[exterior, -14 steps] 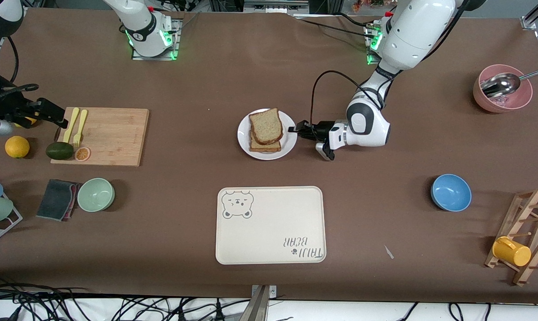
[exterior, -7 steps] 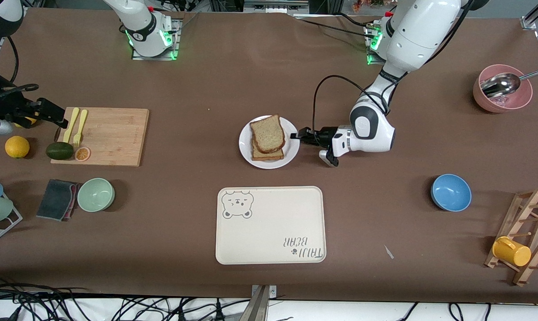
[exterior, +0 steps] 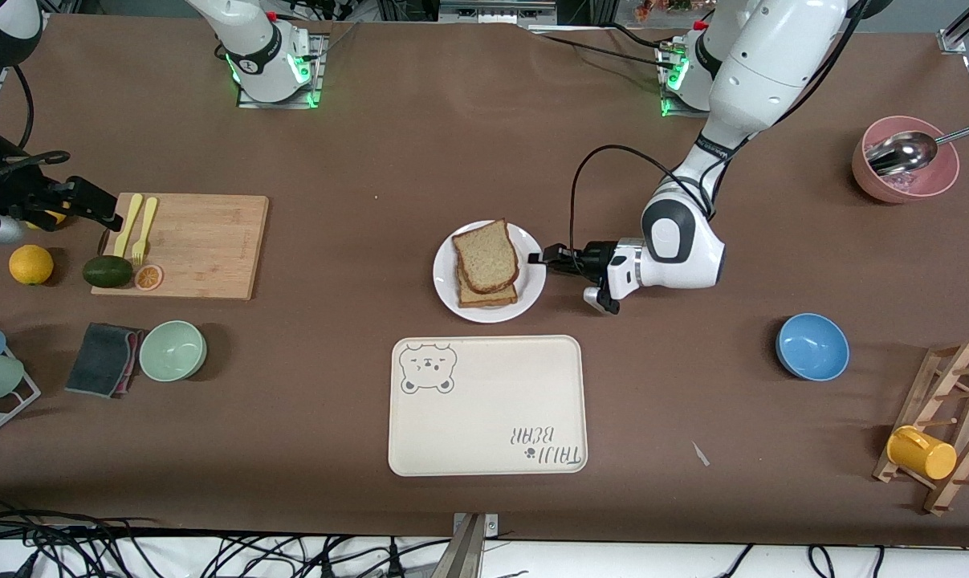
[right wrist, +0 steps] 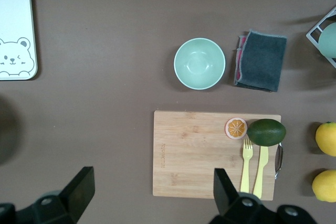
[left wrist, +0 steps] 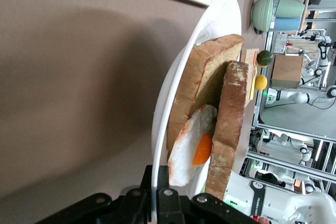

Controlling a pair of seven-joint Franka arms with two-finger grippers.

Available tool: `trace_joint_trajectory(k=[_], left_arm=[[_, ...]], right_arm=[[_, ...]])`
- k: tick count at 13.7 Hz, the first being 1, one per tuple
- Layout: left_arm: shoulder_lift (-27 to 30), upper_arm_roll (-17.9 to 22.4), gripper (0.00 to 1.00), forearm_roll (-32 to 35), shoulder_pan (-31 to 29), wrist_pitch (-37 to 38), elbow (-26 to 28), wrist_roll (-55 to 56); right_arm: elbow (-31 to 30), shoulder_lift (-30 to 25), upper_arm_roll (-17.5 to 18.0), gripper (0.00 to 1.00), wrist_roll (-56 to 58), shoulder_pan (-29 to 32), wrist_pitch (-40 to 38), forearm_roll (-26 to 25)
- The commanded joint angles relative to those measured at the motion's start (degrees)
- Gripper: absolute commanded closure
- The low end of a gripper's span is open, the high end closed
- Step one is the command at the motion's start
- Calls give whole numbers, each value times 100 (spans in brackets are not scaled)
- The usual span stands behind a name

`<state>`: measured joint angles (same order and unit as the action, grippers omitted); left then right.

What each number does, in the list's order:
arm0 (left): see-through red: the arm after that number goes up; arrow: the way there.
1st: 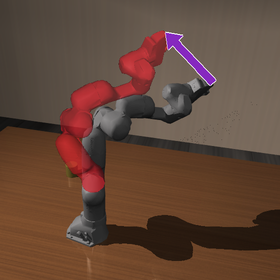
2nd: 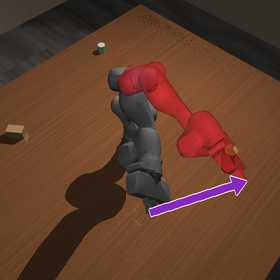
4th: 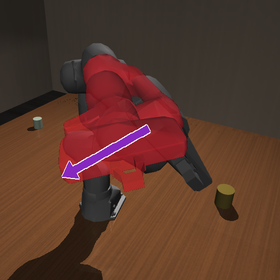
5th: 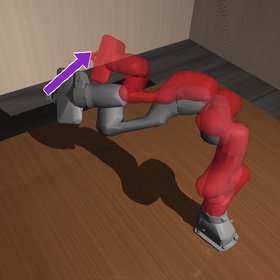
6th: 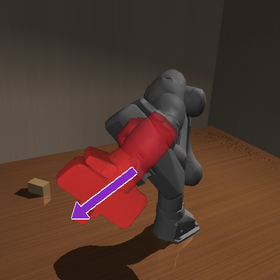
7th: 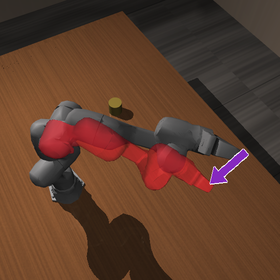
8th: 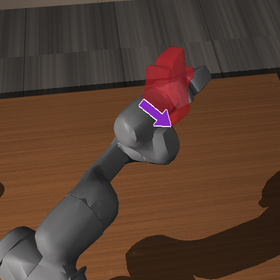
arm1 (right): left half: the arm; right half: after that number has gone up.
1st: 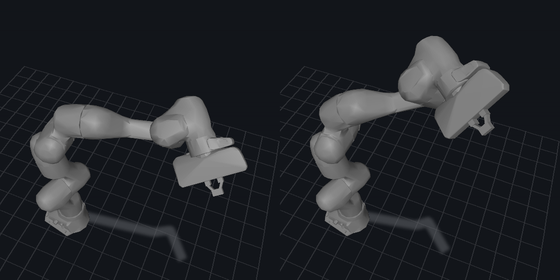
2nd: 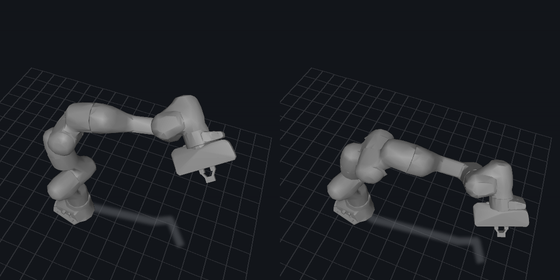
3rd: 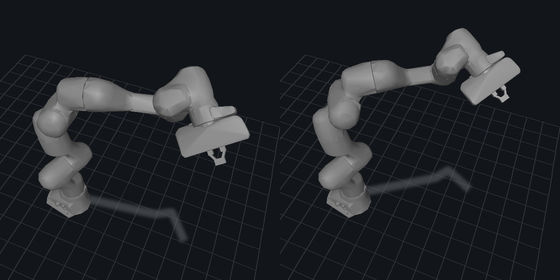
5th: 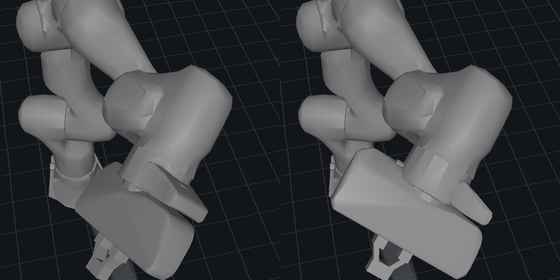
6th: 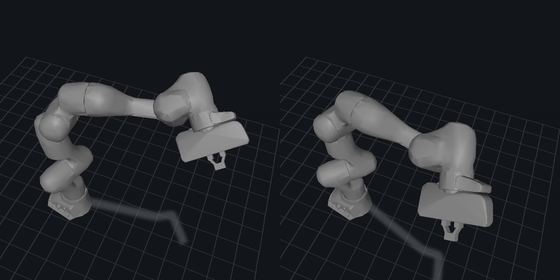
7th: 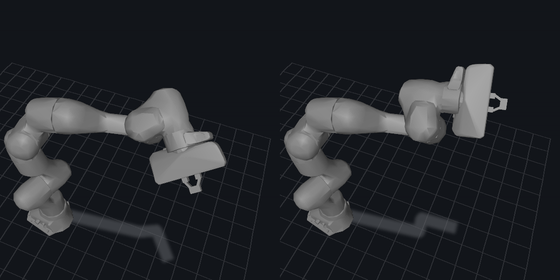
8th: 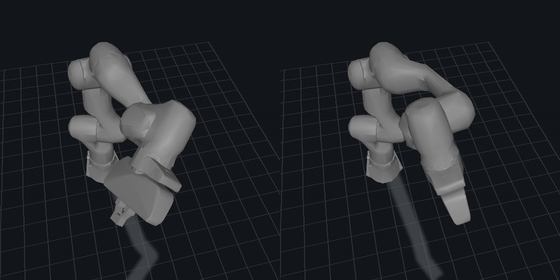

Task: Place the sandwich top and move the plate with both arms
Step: 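Slide the plate with the left gripper onto the bear tray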

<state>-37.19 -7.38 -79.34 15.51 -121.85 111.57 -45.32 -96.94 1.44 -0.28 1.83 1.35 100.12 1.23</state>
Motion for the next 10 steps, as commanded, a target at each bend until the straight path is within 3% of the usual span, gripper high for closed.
trace_joint_trajectory(k=[1, 6, 10], left_arm=[[-122, -26, 100, 314, -161, 197, -398, 400], [-394, -18, 100, 384, -232, 232, -978, 849], [-719, 9, 100, 585, -294, 232, -1742, 1594]], right_arm=[[-53, -57, 37, 0, 63, 50, 26, 17], [-53, -57, 37, 0, 63, 50, 26, 17], [-62, -57, 37, 0, 63, 50, 26, 17]])
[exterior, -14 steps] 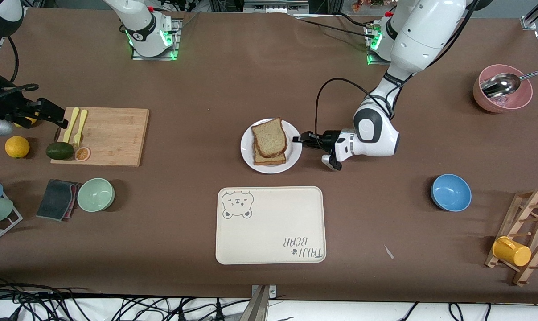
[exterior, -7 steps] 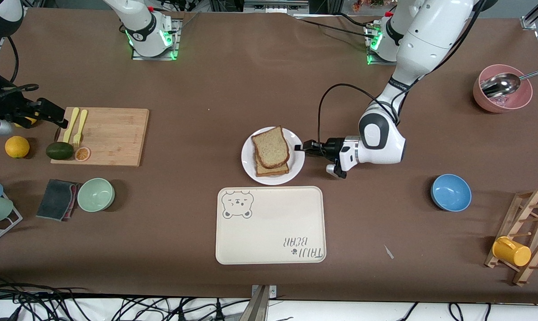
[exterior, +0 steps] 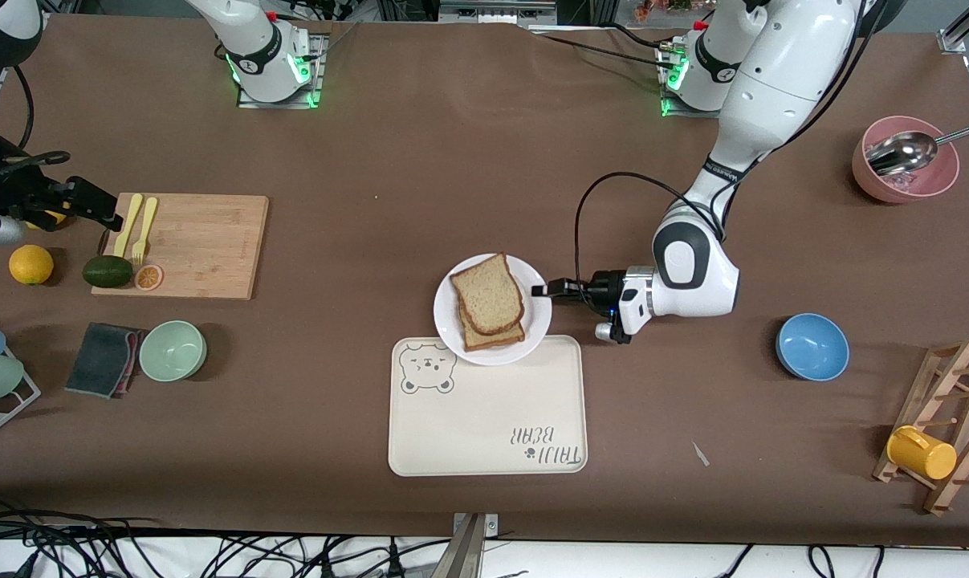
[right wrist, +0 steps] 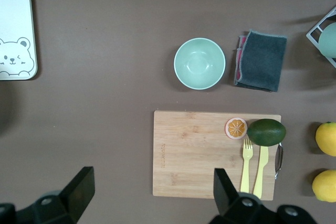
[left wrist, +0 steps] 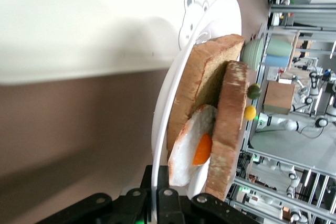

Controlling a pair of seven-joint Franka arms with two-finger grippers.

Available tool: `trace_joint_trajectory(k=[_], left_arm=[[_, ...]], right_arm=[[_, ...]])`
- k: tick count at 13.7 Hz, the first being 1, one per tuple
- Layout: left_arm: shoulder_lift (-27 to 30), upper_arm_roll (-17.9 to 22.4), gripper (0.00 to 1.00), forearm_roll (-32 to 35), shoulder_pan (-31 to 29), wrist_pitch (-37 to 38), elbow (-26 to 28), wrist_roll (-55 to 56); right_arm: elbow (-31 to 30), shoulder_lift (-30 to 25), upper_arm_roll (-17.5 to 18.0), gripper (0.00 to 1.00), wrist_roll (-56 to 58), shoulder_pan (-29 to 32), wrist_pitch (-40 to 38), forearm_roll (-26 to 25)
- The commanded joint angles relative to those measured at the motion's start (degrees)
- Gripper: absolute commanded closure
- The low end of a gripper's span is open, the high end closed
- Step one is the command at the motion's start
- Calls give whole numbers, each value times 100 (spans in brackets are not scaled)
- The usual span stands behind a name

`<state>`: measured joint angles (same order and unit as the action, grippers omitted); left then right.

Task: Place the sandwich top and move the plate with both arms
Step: 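Slide the plate with the left gripper onto the bear tray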

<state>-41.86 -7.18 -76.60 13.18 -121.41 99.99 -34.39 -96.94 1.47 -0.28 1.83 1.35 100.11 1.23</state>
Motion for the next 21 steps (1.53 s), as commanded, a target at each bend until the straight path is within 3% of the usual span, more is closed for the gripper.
trace_joint_trajectory(k=[1, 5, 12, 21], left_arm=[[-374, -3, 100, 408, -69, 188, -821, 738], [-787, 32, 100, 409, -105, 171, -1445, 924], [-1763, 252, 100, 417, -96, 109, -3037, 1496], [-1931, 252, 100, 373, 115, -629, -3170, 1514]], right_arm=[[-62, -59, 37, 0, 63, 50, 26, 26], [-62, -51, 37, 0, 63, 50, 26, 17], [-62, -51, 37, 0, 63, 50, 26, 17], [-71, -42, 37, 0, 63, 50, 26, 17]])
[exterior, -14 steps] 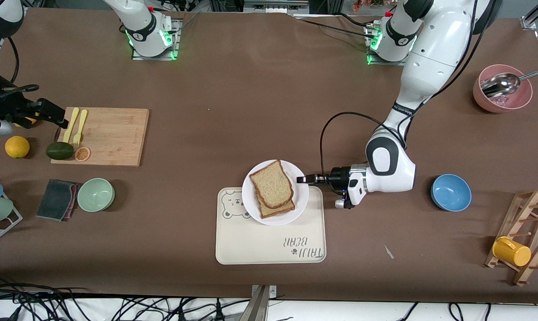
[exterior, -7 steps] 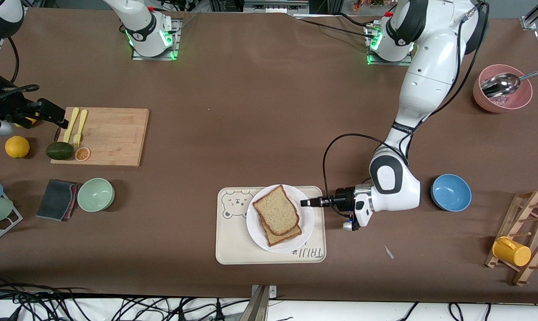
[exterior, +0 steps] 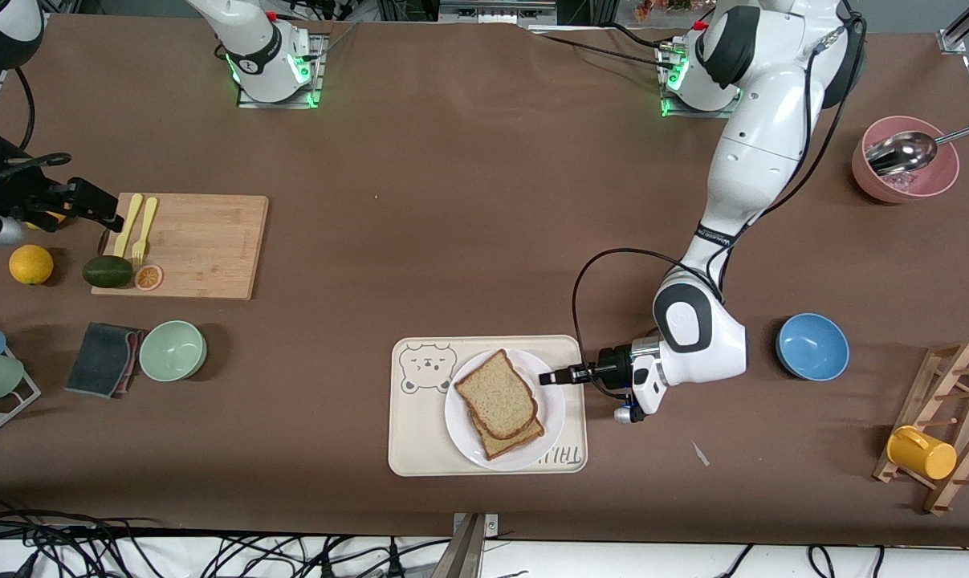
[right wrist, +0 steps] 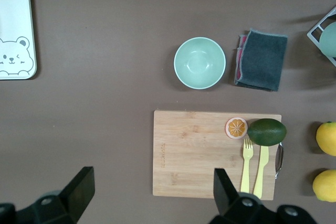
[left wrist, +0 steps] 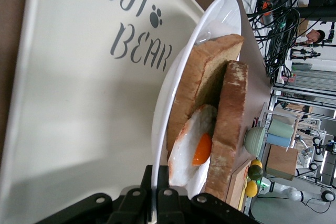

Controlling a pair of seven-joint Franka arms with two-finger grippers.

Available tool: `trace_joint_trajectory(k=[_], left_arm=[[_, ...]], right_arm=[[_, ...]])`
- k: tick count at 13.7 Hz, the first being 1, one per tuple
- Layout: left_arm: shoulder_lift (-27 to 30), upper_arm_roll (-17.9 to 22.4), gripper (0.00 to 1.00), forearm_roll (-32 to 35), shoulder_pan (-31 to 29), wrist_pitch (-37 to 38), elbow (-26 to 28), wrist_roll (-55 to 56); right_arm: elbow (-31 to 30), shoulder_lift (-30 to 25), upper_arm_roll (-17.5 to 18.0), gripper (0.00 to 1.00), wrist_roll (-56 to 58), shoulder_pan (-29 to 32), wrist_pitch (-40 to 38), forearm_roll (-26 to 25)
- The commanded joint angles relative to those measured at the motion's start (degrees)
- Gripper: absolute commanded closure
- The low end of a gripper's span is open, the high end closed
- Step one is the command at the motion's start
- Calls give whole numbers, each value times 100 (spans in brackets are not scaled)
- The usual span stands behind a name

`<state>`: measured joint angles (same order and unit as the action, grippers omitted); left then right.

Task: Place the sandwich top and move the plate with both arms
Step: 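Open the left gripper to release the plate rim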

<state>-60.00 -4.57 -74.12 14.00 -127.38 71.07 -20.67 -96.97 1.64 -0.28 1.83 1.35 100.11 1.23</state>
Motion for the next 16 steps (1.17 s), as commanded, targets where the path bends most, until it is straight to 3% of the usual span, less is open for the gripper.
trace_joint_trajectory(k=[1, 3, 5, 7, 14, 15, 16], left_arm=[[-135, -9, 100, 126, 32, -24, -278, 134], [-152, -9, 99, 126, 32, -24, -269, 108], [-152, -9, 73, 126, 24, -24, -269, 90], [-152, -9, 57, 126, 23, -24, -269, 90], [-108, 35, 48, 362, -73, 47, -234, 98], [-91, 35, 36, 398, -108, 47, -234, 98], [-65, 43, 16, 416, -117, 55, -225, 116]], right_arm=[[-68, -59, 37, 0, 63, 49, 26, 17], [-68, -59, 37, 0, 63, 49, 26, 17], [-68, -59, 37, 0, 63, 49, 34, 17], [-68, -50, 37, 0, 63, 49, 34, 17], [-76, -50, 37, 0, 63, 49, 34, 17], [-76, -50, 37, 0, 63, 49, 34, 26], [-76, -50, 37, 0, 63, 49, 34, 17]])
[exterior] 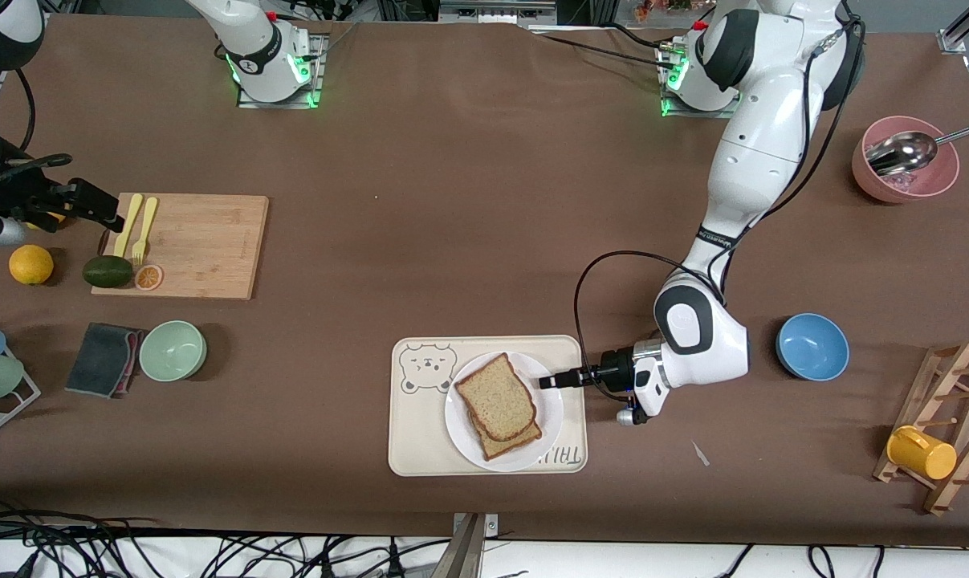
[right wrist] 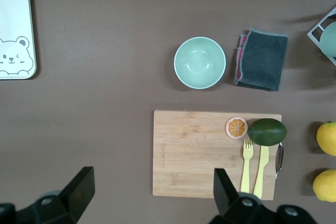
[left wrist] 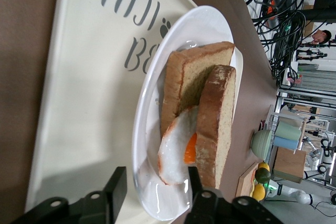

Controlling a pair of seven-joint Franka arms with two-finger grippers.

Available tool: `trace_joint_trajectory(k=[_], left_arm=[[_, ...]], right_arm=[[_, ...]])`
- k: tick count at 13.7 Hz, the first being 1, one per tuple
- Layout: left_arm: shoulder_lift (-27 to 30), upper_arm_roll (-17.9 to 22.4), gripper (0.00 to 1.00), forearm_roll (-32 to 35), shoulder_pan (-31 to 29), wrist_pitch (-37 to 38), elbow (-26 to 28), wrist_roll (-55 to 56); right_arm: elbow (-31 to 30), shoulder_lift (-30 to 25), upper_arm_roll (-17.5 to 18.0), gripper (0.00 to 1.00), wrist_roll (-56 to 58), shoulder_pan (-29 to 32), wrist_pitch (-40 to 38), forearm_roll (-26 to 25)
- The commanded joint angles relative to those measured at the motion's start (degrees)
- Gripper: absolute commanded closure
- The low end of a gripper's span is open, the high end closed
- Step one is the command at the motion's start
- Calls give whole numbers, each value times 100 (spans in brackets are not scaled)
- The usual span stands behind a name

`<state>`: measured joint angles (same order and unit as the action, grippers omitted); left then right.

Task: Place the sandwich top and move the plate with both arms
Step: 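Open the left gripper to release the plate rim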

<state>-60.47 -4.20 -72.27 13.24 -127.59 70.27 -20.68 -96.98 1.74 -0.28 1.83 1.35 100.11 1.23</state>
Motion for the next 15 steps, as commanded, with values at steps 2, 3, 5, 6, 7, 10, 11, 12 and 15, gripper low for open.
trace_joint_trajectory(k=[2, 3, 5, 6, 7, 10, 11, 12, 15], left_arm=[[70, 77, 0, 546, -76, 129, -154, 134], [114, 77, 0, 582, -119, 182, -136, 152], [211, 95, 0, 609, -146, 348, -101, 283], [264, 129, 0, 740, -146, 384, -101, 415], [334, 121, 0, 924, -164, 402, -92, 572], [457, 130, 0, 1381, -190, 455, -66, 820], [536, 139, 0, 1591, -190, 455, -57, 916], [598, 139, 0, 1933, -190, 455, -48, 1073], [905, 130, 0, 3477, -190, 507, 30, 1557]], right_arm=[[-76, -59, 37, 0, 63, 49, 26, 17], [-76, -59, 37, 0, 63, 49, 34, 17], [-76, -59, 37, 0, 63, 49, 26, 17], [-76, -59, 37, 0, 63, 49, 26, 17], [-76, -59, 37, 0, 63, 49, 26, 17], [-76, -68, 37, 0, 63, 49, 52, 17], [-85, -68, 37, 0, 63, 49, 69, 17], [-85, -68, 37, 0, 63, 49, 78, 17], [-93, -77, 37, 0, 63, 49, 96, 17]])
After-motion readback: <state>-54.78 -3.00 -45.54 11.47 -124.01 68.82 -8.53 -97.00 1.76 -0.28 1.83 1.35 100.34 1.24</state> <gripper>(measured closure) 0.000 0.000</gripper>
